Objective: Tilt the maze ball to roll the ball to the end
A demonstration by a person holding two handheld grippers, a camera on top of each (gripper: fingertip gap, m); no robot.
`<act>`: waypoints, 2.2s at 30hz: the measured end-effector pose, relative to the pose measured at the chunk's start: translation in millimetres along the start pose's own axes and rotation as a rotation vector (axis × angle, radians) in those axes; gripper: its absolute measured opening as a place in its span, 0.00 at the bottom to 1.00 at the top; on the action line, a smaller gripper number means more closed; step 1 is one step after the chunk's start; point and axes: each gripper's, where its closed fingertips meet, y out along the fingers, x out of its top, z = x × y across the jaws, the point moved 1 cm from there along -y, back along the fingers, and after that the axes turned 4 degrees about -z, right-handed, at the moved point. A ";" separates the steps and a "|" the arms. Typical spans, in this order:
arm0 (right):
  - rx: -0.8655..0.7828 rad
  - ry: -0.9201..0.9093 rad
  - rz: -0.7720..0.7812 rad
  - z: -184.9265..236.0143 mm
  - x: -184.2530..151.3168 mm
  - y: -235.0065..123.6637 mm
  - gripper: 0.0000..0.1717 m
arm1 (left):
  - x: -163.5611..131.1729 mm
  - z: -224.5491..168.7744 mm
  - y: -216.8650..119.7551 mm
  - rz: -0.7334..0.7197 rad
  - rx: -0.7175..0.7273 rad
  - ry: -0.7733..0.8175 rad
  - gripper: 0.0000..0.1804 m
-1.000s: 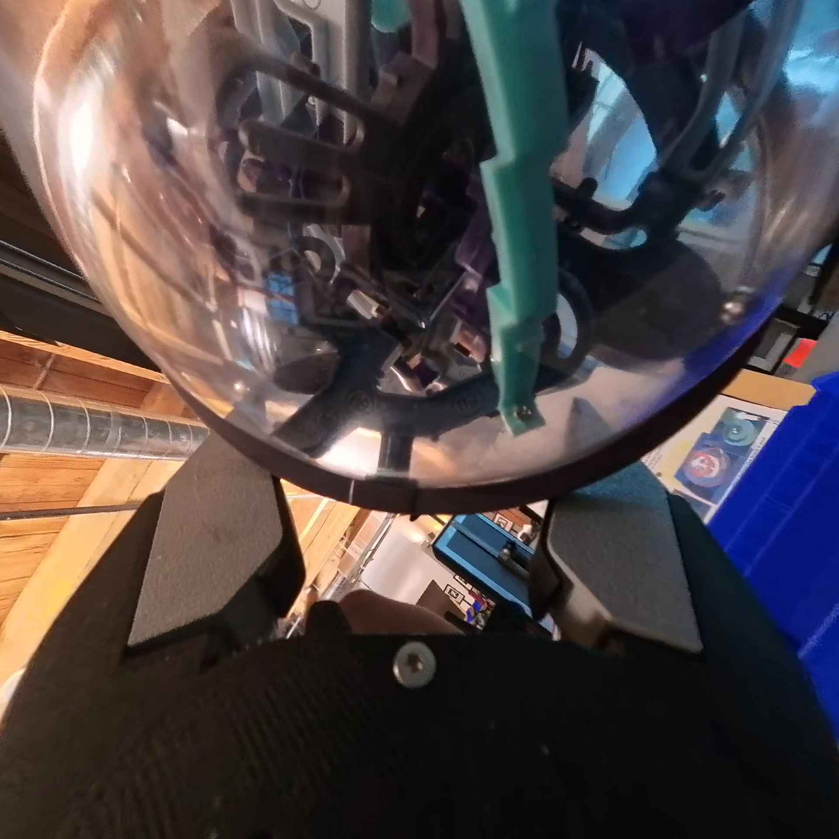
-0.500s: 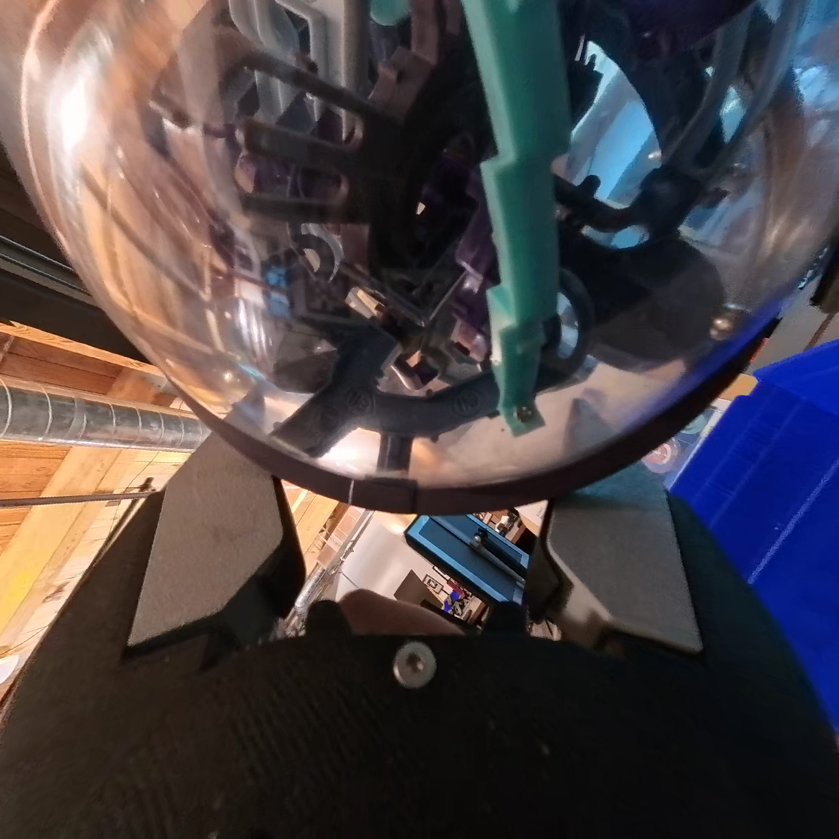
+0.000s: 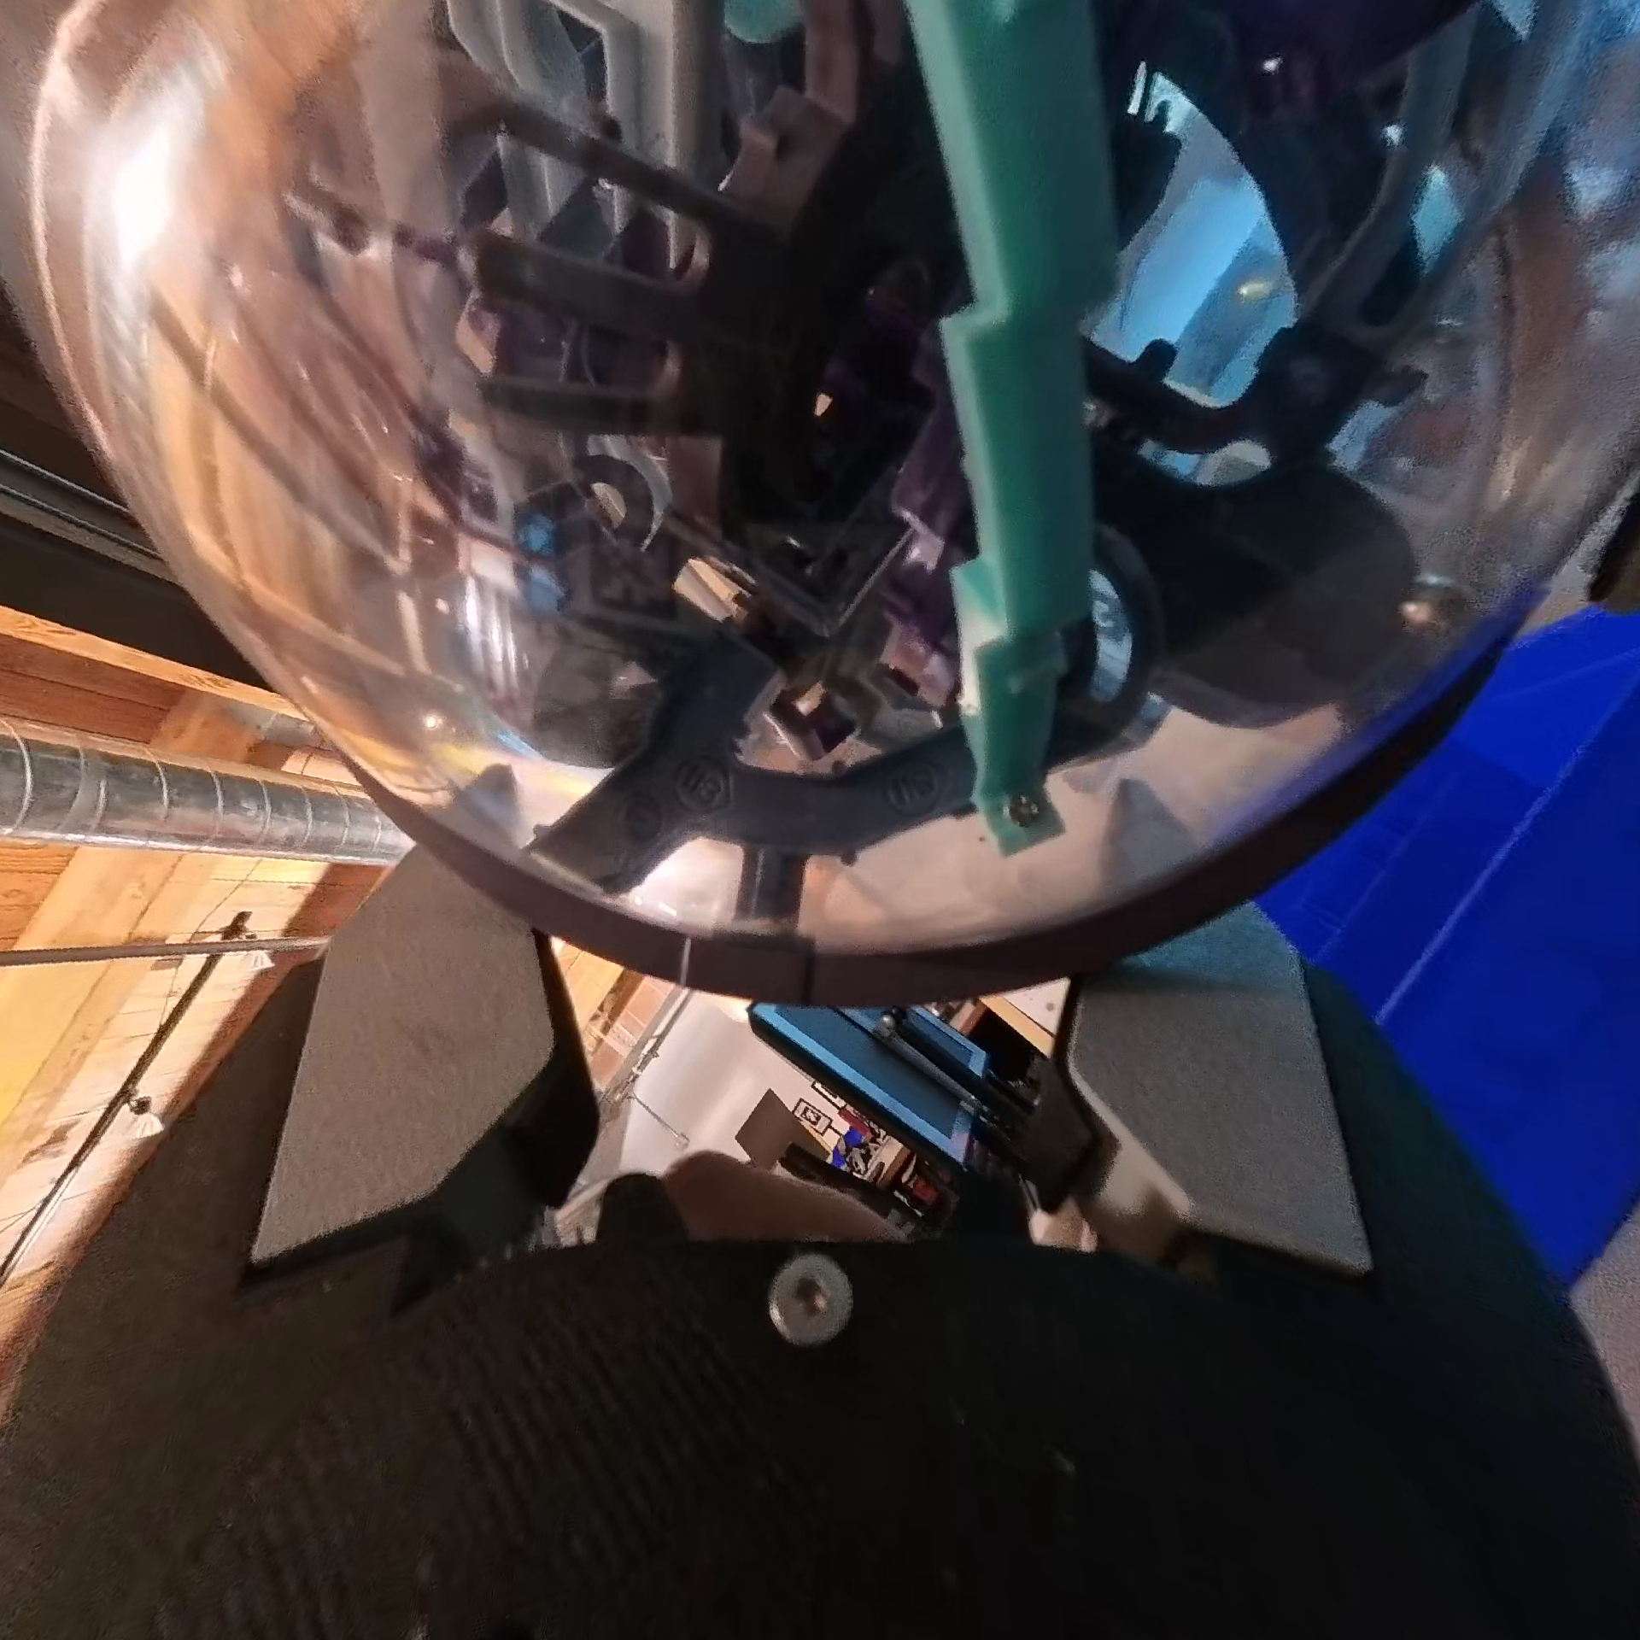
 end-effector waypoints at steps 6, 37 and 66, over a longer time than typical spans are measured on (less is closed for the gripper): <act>0.043 0.028 0.013 18.7 -3.4 -2.2 0.93 | -6.9 -18.0 -11.8 0.030 -0.031 -0.030 0.70; 0.155 0.105 0.080 71.0 -20.9 -11.8 0.92 | -23.3 -75.3 -38.7 0.105 -0.121 -0.128 0.70; 0.254 0.193 0.168 109.2 -39.3 -18.9 0.92 | -33.5 -123.2 -54.6 0.167 -0.238 -0.209 0.69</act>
